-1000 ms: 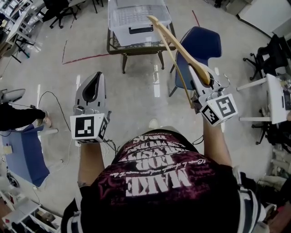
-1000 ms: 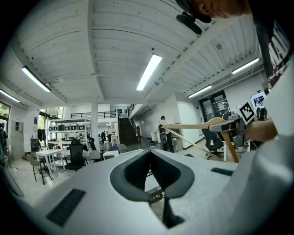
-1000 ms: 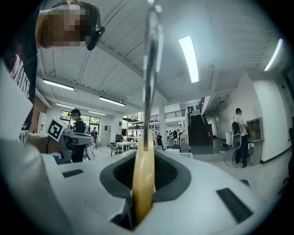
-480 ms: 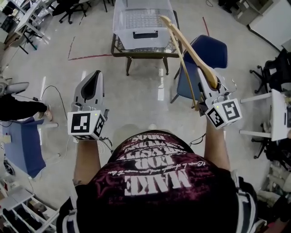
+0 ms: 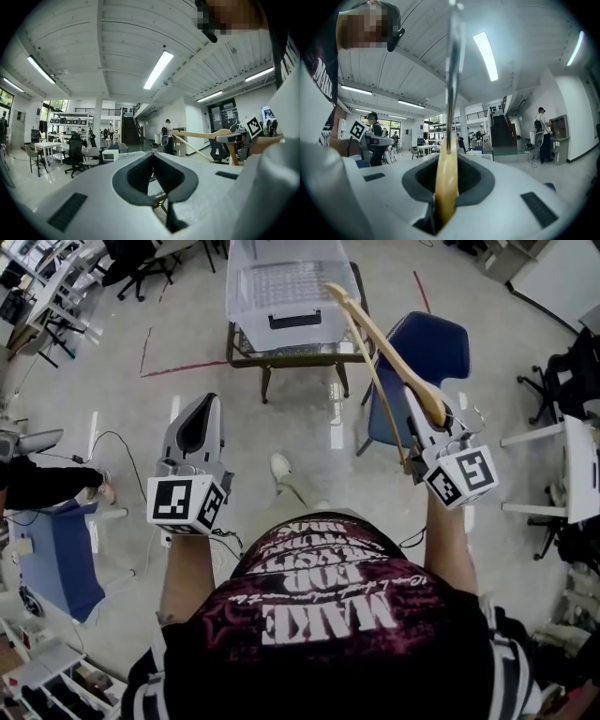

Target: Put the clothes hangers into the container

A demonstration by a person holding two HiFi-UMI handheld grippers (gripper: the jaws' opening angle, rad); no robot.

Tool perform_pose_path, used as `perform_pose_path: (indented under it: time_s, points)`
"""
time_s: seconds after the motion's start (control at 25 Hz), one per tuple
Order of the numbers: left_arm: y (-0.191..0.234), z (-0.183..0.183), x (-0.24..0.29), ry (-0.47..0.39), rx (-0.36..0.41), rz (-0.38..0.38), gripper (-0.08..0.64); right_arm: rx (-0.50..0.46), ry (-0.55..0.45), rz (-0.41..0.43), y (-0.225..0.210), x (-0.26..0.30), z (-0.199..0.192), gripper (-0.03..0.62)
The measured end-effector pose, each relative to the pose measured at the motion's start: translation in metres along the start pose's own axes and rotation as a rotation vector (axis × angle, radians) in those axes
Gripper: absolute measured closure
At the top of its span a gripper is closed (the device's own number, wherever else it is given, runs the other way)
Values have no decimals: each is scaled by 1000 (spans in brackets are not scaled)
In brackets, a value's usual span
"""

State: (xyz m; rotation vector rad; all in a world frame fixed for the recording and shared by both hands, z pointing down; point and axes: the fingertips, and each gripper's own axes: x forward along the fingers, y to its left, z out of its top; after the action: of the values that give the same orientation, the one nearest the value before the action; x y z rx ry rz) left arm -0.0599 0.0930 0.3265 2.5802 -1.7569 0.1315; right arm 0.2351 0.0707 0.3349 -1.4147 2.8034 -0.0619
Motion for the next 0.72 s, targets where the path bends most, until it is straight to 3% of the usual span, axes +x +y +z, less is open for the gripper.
perform_pose_path:
  time_s: [0.72]
  points:
    - [51,11,106,-22,-32,-60,552,-37,9,-32,-37,89,19,534]
